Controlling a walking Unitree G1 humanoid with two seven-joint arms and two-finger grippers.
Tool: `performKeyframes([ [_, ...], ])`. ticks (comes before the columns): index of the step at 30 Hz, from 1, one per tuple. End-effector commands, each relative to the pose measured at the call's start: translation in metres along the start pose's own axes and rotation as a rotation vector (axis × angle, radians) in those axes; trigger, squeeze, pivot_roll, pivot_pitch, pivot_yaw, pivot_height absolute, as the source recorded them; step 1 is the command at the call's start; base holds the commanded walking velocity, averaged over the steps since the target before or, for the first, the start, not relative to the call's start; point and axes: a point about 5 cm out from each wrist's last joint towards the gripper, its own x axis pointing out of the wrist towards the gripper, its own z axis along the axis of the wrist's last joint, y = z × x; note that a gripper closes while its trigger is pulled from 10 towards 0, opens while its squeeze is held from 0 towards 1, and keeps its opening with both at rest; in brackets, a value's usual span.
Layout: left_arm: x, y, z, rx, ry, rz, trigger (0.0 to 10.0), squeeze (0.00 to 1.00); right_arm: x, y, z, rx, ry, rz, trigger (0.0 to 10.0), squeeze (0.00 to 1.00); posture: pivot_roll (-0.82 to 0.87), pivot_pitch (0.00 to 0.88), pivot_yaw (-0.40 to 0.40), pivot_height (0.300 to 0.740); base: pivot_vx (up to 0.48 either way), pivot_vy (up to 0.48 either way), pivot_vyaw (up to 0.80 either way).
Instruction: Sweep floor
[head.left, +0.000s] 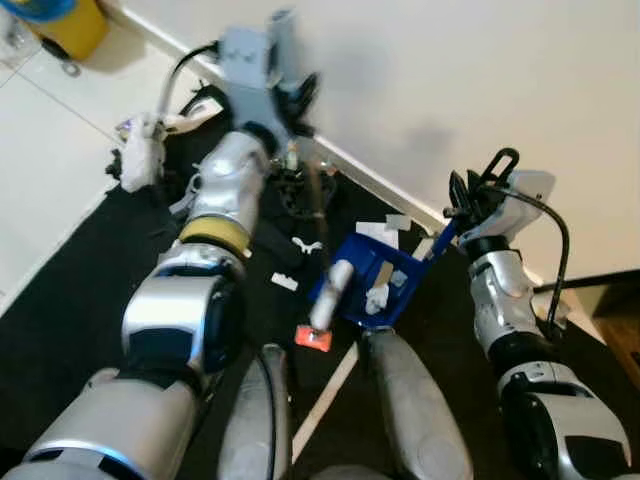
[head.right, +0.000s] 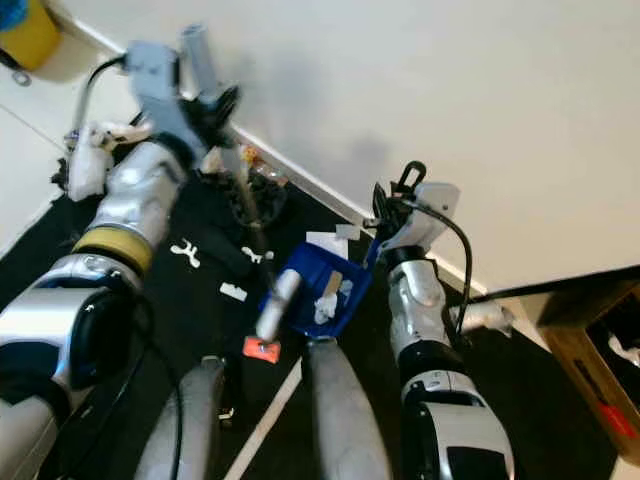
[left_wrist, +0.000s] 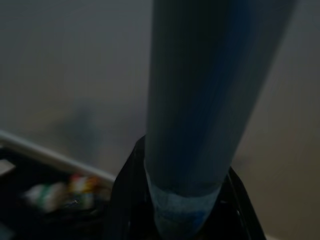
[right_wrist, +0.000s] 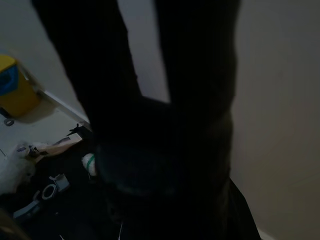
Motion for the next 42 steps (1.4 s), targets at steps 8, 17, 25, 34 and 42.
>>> performKeyframes([
  [8,-0.065,0.070,-0.022,-0.111,-0.013,0.469,10.0,0.00,-0.002,-0.017,0.000,0.063,0.001,-0.018,10.0,0.00,0.06,0.062,-0.002,0.740,0.000,0.000,0.00],
  [17,-0.087,0.079,-0.030,-0.004,0.049,0.456,10.0,0.00,0.015,-0.016,0.019,0.114,-0.050,0.043,10.0,0.00,0.10,0.025,0.017,0.740,0.000,0.000,0.00],
  [25,-0.093,0.051,-0.064,0.263,0.271,0.260,10.0,0.00,0.003,-0.013,-0.001,0.095,0.032,0.078,10.0,0.00,0.09,0.014,0.045,0.740,0.000,0.000,0.00],
  [34,-0.111,0.062,-0.078,0.165,0.266,0.450,10.0,0.00,-0.011,-0.009,-0.029,-0.034,0.239,0.097,10.0,0.00,0.07,0.032,-0.013,0.740,0.000,0.000,0.00],
  [42,-0.109,0.053,-0.072,0.221,0.216,0.402,10.0,0.00,-0.013,-0.014,-0.029,-0.105,0.247,0.114,10.0,0.00,0.04,0.054,-0.032,0.740,0.000,0.000,0.00],
])
